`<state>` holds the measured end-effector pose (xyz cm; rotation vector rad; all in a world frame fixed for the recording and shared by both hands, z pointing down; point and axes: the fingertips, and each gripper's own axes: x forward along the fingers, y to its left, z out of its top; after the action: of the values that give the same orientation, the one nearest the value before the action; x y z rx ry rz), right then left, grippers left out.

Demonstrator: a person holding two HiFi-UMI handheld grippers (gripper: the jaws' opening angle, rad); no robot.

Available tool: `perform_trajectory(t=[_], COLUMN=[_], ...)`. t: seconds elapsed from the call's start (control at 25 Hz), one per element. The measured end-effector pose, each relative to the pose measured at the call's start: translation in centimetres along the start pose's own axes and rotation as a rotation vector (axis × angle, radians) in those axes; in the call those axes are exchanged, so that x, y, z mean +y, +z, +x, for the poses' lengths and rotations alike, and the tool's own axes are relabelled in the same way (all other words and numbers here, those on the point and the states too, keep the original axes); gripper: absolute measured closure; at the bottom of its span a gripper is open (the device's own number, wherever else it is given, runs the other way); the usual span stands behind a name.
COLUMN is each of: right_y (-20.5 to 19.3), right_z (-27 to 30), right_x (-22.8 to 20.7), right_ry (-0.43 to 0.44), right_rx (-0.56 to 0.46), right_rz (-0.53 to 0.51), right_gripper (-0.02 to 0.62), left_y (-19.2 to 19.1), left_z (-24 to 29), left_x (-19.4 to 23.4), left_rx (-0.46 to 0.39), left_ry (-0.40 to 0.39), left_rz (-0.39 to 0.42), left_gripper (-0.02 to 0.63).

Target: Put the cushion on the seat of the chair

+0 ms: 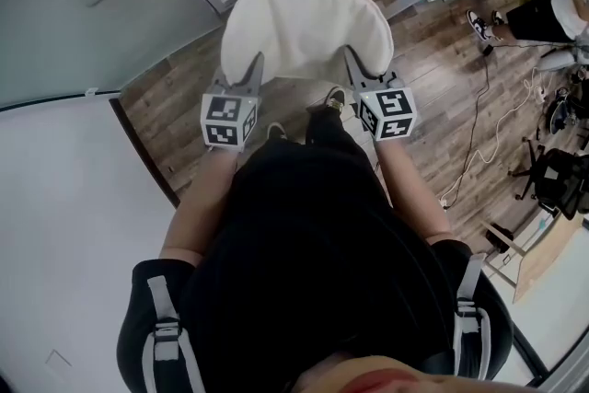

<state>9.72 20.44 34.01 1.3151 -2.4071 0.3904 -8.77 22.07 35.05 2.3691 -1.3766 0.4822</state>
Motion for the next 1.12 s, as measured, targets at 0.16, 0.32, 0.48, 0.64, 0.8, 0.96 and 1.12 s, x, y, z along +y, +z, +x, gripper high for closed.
perform_trajectory(t=[0.16, 0.32, 0.48, 0.64, 0.8, 0.96, 1.12], right_y=[0.7, 1.3, 1.7, 2.4, 2.8, 2.9, 3.0], right_z=[1.2, 2.5, 3.4, 4.2, 5.1, 6.0, 6.8], right_x=[-3.8, -7.3, -10.8, -14.0, -16.7, -18.8, -20.5], right_ry=[0.031, 0.056, 0.078, 0.106, 0.134, 0.162, 0.185], right_rx=[0.001, 0.005, 0.01, 0.01, 0.011, 0.014, 0.015], right_rz=[0.007, -0.008, -0.01, -0.016, -0.021, -0.023, -0.02], right_gripper=[0.531, 0.531, 0.531, 0.531, 0.531, 0.531, 0.531], left_y=[1.8, 3.0, 4.2, 5.6, 6.6, 7.2, 7.8], left_z=[3.0, 6.0, 9.0, 11.4, 13.6, 15.6, 16.8], left_x=[-1.0, -1.9, -3.0, -4.0, -5.0, -5.4, -6.0], left_rx=[0.004, 0.007, 0.012, 0.015, 0.018, 0.025, 0.03], left_ry=[0.025, 0.049, 0.069, 0.095, 0.122, 0.153, 0.179], left_rz=[0.007, -0.009, -0.018, -0.027, -0.035, -0.043, -0.048], left_gripper=[0.552, 0.552, 0.552, 0.552, 0.552, 0.552, 0.552])
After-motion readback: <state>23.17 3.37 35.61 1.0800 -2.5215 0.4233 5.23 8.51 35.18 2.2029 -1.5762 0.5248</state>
